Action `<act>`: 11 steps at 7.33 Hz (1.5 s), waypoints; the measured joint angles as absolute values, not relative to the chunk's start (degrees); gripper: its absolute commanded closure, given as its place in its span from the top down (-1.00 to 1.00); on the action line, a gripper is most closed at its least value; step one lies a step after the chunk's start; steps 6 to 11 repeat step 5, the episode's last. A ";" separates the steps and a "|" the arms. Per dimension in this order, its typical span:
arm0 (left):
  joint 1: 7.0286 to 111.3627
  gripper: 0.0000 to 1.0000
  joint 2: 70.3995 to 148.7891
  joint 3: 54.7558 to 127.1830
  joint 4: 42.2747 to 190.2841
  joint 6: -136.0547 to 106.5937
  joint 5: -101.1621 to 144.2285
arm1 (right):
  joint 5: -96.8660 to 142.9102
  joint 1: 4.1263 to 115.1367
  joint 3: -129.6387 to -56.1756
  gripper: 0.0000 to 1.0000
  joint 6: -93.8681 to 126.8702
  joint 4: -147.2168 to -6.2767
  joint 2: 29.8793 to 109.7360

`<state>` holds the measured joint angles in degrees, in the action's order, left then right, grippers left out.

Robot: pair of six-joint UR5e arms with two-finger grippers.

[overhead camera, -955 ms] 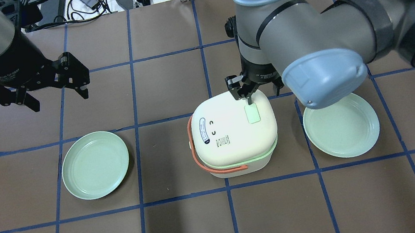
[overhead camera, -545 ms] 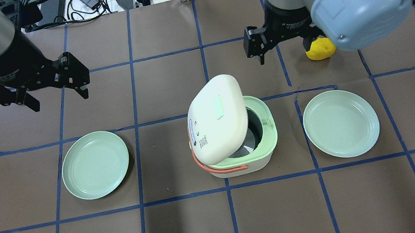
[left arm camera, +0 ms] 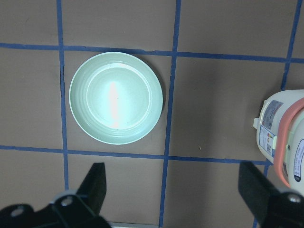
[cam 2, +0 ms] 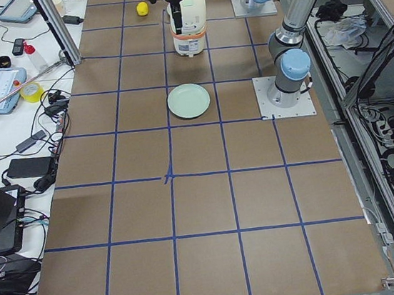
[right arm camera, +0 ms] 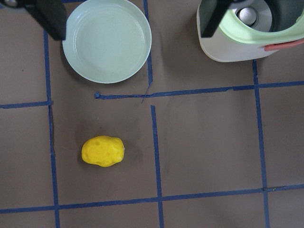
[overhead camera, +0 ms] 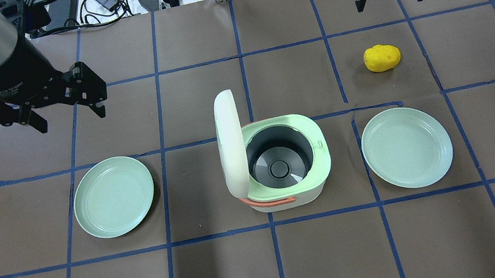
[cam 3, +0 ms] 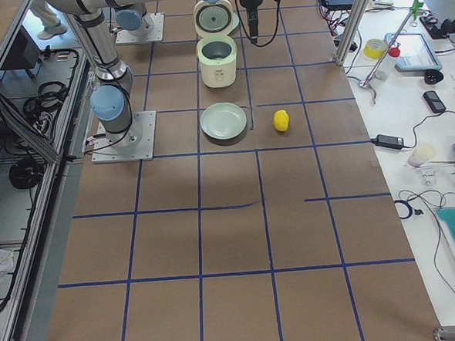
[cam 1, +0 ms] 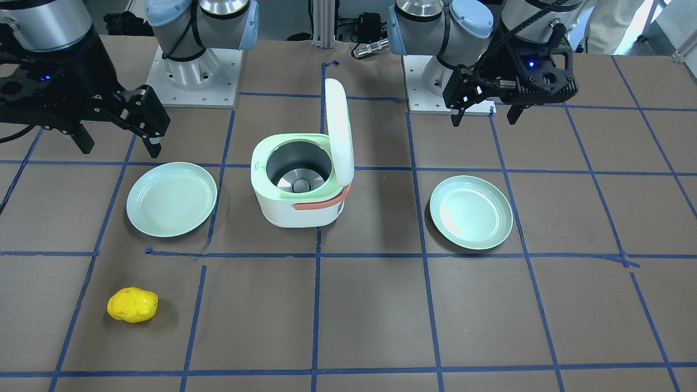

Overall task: Press rice cooker button
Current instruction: 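Lift the right gripper away from the cooker as the lid pops open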

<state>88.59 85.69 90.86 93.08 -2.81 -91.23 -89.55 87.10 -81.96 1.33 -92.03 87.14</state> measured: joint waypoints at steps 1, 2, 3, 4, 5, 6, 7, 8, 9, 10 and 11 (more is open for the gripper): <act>88.60 1.00 85.69 90.88 93.08 -2.83 -91.23 | -89.36 86.45 -81.77 1.00 1.14 -91.99 87.17; 88.59 1.00 85.69 90.88 93.07 -2.85 -91.23 | -89.33 86.24 -81.75 1.00 1.08 -92.02 87.18; 88.59 1.00 85.69 90.88 93.07 -2.83 -91.23 | -89.34 86.19 -81.74 1.00 1.06 -92.09 87.18; 88.60 1.00 85.69 90.88 93.08 -2.84 -91.23 | -89.30 86.20 -81.75 1.00 1.06 -92.15 87.18; 88.59 1.00 85.69 90.88 93.08 -2.85 -91.23 | -89.27 86.21 -81.79 1.00 1.06 -92.18 87.22; 88.59 1.00 85.69 90.88 93.08 -2.85 -91.23 | -89.27 86.21 -81.79 1.00 1.06 -92.18 87.22; 88.59 1.00 85.69 90.88 93.08 -2.85 -91.23 | -89.27 86.21 -81.79 1.00 1.06 -92.18 87.22; 88.59 1.00 85.69 90.88 93.08 -2.85 -91.23 | -89.27 86.21 -81.79 1.00 1.06 -92.18 87.22; 88.59 1.00 85.69 90.88 93.08 -2.85 -91.23 | -89.27 86.21 -81.79 1.00 1.06 -92.18 87.22; 88.59 1.00 85.69 90.88 93.08 -2.85 -91.23 | -89.27 86.21 -81.79 1.00 1.06 -92.18 87.22; 88.59 1.00 85.69 90.88 93.08 -2.85 -91.23 | -89.27 86.21 -81.79 1.00 1.06 -92.18 87.22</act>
